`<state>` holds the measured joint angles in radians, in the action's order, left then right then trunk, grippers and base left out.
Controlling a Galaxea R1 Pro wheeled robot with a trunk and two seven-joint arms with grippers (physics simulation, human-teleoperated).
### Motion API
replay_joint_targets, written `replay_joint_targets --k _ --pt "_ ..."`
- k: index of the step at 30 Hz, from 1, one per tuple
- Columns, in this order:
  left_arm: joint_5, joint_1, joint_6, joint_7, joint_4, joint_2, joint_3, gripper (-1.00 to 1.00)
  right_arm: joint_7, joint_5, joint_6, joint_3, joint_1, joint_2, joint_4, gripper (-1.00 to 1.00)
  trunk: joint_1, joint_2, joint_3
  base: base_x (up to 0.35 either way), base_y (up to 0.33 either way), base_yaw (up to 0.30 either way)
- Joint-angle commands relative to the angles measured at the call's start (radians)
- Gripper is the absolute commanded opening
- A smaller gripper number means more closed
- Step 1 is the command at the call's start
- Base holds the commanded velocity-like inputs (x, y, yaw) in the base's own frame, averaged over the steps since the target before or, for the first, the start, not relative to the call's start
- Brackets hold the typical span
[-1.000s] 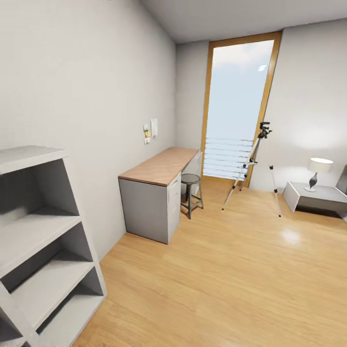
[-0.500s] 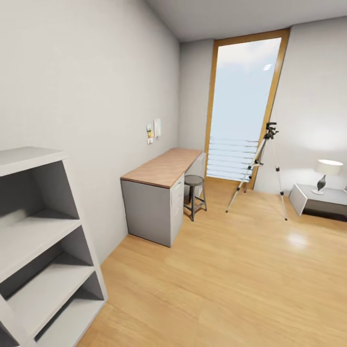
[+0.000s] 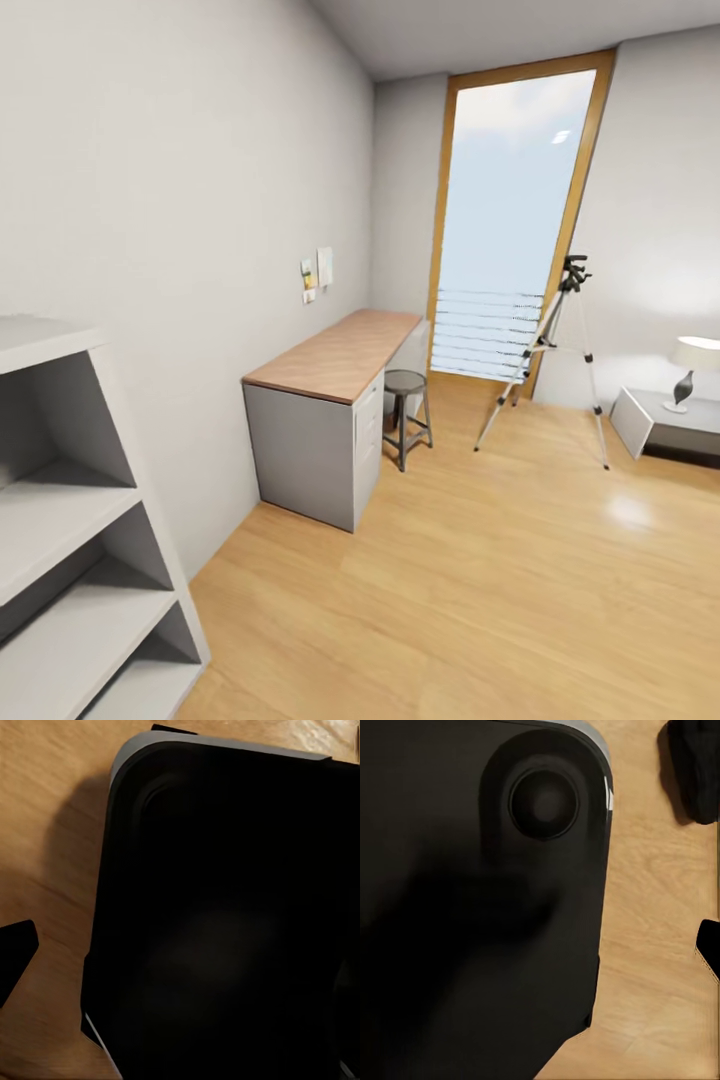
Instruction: Attach the digital camera to the camera tripod in the bedroom.
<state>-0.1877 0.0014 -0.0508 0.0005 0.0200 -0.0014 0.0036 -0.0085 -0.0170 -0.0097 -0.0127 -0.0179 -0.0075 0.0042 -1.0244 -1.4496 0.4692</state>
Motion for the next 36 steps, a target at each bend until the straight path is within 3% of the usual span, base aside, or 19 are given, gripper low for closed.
replay_joint_targets --k 1,36 --pt "-0.006 0.0 -0.002 0.0 0.001 0.0 -0.001 1.0 -0.001 -0.002 -0.001 -0.001 -0.001 0.0 0.0 1.0 -0.001 0.0 0.001 0.32 0.0 0.0" --pt "0.005 0.0 -0.004 0.001 0.001 -0.002 -0.002 1.0 -0.004 0.003 -0.004 0.001 -0.001 -0.001 0.001 1.0 -0.001 0.0 0.001 0.297 0.0 -0.022"
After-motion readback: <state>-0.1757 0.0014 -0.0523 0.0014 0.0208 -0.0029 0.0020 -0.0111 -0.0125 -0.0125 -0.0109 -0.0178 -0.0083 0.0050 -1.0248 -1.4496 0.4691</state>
